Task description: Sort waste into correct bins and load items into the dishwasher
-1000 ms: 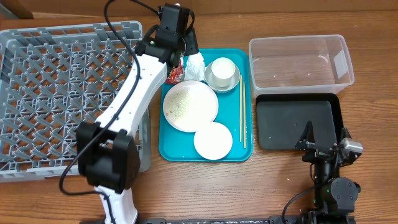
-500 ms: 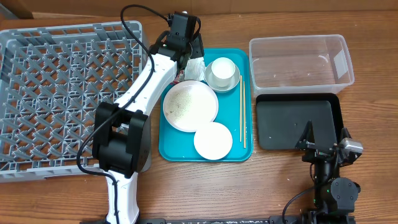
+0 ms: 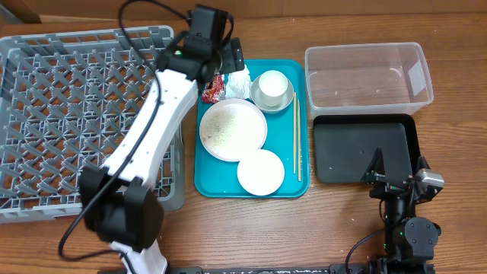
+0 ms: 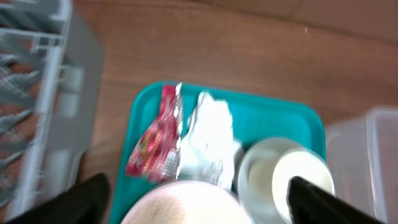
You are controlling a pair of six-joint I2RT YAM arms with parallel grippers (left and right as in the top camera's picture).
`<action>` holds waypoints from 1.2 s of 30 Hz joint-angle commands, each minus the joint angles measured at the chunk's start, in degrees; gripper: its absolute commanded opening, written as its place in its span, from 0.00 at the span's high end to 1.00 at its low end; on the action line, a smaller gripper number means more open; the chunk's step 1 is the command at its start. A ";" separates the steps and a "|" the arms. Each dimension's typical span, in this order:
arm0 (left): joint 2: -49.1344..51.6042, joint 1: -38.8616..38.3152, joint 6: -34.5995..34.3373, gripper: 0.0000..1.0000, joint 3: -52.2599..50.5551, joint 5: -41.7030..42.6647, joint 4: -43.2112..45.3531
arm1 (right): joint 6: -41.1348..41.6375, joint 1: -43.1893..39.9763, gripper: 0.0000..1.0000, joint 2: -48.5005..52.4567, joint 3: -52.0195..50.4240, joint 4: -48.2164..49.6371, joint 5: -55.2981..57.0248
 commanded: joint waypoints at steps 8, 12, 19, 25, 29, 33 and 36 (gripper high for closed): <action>-1.66 -2.40 4.79 0.18 0.68 20.76 -18.01 | 0.13 -0.24 0.00 -0.46 -0.61 0.33 0.24; -1.49 -6.99 4.72 0.47 0.20 19.82 -24.87 | 0.13 -0.24 0.00 -0.46 -0.61 0.33 0.24; -1.46 -14.82 3.43 0.55 -5.44 12.07 -24.92 | 0.13 -0.24 0.00 -0.46 -0.61 0.33 0.24; -1.46 -20.13 -0.09 0.53 -12.98 12.31 -20.26 | 0.13 -0.24 0.00 -0.46 -0.61 0.33 0.24; -1.46 -22.18 -4.59 0.56 -15.47 12.28 -17.81 | 0.13 -0.24 0.00 -0.46 -0.61 0.33 0.24; -1.49 -24.81 -5.70 0.57 -15.69 11.28 -15.37 | 0.13 -0.24 0.00 -0.46 -0.61 0.33 0.24; -1.46 -26.71 -8.63 0.55 -15.82 8.28 -14.75 | 0.13 -0.24 0.00 -0.46 -0.61 0.33 0.24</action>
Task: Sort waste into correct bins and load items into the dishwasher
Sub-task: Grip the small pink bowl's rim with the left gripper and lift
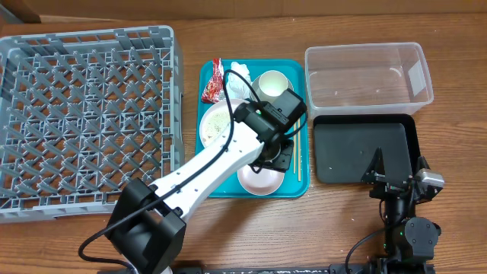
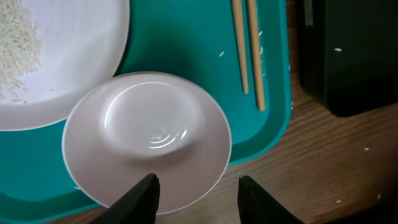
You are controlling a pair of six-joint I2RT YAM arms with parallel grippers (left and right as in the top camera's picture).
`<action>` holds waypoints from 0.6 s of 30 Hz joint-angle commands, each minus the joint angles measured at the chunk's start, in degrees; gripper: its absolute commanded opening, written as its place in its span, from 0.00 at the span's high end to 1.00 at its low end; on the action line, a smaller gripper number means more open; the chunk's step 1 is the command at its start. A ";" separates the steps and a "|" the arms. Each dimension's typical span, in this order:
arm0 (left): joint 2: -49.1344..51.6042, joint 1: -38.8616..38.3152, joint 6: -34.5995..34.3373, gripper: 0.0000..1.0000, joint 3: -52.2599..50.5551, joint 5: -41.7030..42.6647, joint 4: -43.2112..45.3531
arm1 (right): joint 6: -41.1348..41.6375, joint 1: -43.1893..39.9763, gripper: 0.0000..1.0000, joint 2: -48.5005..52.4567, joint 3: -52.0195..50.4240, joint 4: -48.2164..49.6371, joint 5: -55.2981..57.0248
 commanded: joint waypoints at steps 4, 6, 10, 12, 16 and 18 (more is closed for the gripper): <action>0.48 -4.55 -10.25 0.54 -0.63 -7.32 0.61 | 0.11 -0.24 0.00 -0.46 -0.61 0.33 0.24; 0.48 -5.29 -11.56 0.55 -0.63 -7.34 1.09 | 0.11 -0.24 0.00 -0.46 -0.61 0.33 0.24; 0.98 -5.86 -13.35 0.56 -1.01 -7.37 2.12 | 0.11 -0.24 0.00 -0.46 -0.61 0.33 0.24; 1.90 -5.88 -13.38 0.56 -1.01 -7.34 2.05 | 0.11 -0.24 0.00 -0.46 -0.61 0.33 0.24; 4.68 -5.97 -13.79 0.59 -1.01 -7.28 1.92 | 0.11 -0.24 0.00 -0.46 -0.61 0.31 0.24; 6.27 -6.12 -14.34 0.62 -1.01 -6.91 1.88 | 0.11 -0.24 0.00 -0.46 -0.61 0.33 0.24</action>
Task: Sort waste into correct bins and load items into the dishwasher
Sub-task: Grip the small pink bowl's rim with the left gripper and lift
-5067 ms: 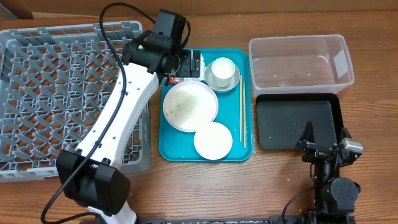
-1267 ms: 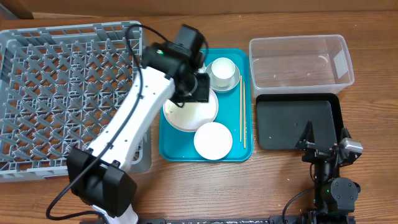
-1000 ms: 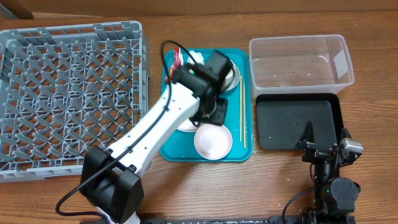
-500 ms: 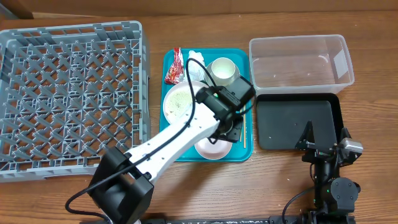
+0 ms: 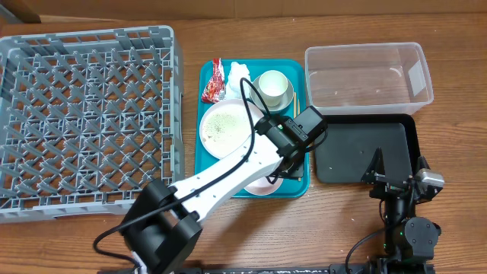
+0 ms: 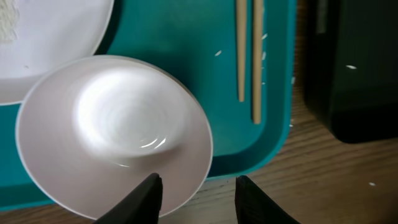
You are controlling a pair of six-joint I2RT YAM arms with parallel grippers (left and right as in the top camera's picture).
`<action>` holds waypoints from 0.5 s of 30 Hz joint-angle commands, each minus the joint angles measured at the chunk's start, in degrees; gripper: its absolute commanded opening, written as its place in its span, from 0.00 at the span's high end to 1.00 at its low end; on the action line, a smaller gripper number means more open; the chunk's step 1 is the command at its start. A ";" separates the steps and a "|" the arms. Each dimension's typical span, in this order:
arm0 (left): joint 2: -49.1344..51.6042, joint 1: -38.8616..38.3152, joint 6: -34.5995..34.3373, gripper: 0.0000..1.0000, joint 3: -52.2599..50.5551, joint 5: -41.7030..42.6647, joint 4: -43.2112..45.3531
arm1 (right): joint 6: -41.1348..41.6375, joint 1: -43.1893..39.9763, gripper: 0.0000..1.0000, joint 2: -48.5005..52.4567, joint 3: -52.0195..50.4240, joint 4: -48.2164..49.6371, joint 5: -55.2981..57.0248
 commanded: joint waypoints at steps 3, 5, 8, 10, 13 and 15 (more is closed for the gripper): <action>5.66 -0.66 -2.05 0.63 -0.79 1.70 0.26 | 0.11 -0.24 0.00 -0.46 -0.61 0.35 0.26; 7.04 -0.68 -2.01 0.64 -0.79 3.10 0.13 | 0.11 -0.24 0.00 -0.46 -0.61 0.35 0.26; 8.09 -0.68 -2.01 0.65 -0.79 3.21 0.07 | 0.11 -0.24 0.00 -0.46 -0.61 0.35 0.26; 8.09 -0.68 -2.01 0.65 -0.76 3.15 0.24 | 0.11 -0.24 0.00 -0.46 -0.61 0.35 0.26; 8.09 -0.68 -1.99 0.73 -0.70 3.13 0.22 | 0.11 -0.24 0.00 -0.46 -0.61 0.35 0.26; 8.09 -0.68 -1.99 0.86 -0.68 3.10 0.26 | 0.11 -0.24 0.00 -0.46 -0.61 0.35 0.26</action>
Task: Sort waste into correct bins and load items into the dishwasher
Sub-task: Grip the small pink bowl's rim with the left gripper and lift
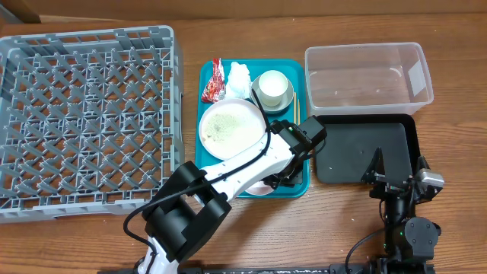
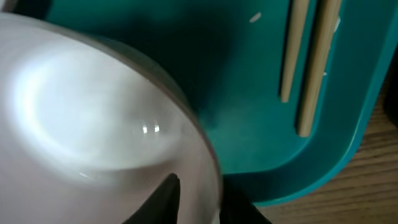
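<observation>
A small white plate (image 2: 93,118) lies at the front of the teal tray (image 1: 207,171). In the left wrist view it fills the frame. My left gripper (image 2: 199,193) has one finger over the plate and one outside its right rim, shut on the rim. From overhead, the left gripper (image 1: 278,181) covers most of that plate (image 1: 255,190). Two wooden chopsticks (image 2: 311,62) lie along the tray's right side. A bigger plate with rice (image 1: 230,128), a white cup in a bowl (image 1: 272,86), a red wrapper (image 1: 213,82) and a crumpled napkin (image 1: 240,74) are also on the tray. My right gripper (image 1: 378,164) rests at the black tray's near edge.
A grey dish rack (image 1: 84,114) fills the left side of the table. A clear plastic bin (image 1: 367,72) stands at the back right, with a black tray (image 1: 350,144) in front of it. The right arm's base (image 1: 403,221) is at the front right.
My left gripper has dropped closer to the small white plate. Its fingers, then open above the plate's right edge, now pinch that rim. The right arm has not moved.
My left gripper was open over the back of the tray, above the red wrapper and napkin. It then hung open over the small white plate at the tray's front, then over that plate's right edge, and now grips the rim.
</observation>
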You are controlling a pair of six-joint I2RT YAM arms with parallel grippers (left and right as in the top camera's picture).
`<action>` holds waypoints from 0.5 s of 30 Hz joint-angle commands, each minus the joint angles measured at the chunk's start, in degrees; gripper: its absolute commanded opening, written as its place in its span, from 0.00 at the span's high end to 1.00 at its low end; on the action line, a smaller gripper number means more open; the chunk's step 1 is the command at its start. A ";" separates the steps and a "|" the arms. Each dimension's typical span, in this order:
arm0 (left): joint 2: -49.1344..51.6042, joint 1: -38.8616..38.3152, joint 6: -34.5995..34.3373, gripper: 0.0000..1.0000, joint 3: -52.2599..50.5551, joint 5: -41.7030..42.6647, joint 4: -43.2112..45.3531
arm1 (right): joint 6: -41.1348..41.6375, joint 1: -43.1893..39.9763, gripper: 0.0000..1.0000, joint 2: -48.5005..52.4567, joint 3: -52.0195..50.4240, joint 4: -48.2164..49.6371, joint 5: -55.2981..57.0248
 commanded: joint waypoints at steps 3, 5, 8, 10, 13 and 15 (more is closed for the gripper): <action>0.46 -0.35 -0.22 0.96 0.35 0.42 -0.15 | 0.11 -0.24 0.00 -0.46 -0.61 0.33 0.26; 0.44 -0.42 -0.24 0.96 1.25 0.46 -0.61 | 0.11 -0.24 0.00 -0.46 -0.61 0.33 0.26; 0.42 -0.48 -0.17 0.96 2.89 0.42 -1.81 | 0.11 -0.24 0.00 -0.46 -0.61 0.33 0.26; 0.42 -0.48 0.52 0.96 4.55 0.44 -2.91 | 0.11 -0.24 0.00 -0.46 -0.61 0.33 0.26; 0.42 -0.48 1.81 0.96 7.63 0.48 -5.16 | 0.11 -0.24 0.00 -0.46 -0.61 0.33 0.26; 0.42 -0.48 2.62 0.96 10.05 0.72 -7.10 | 0.11 -0.24 0.00 -0.46 -0.61 0.33 0.26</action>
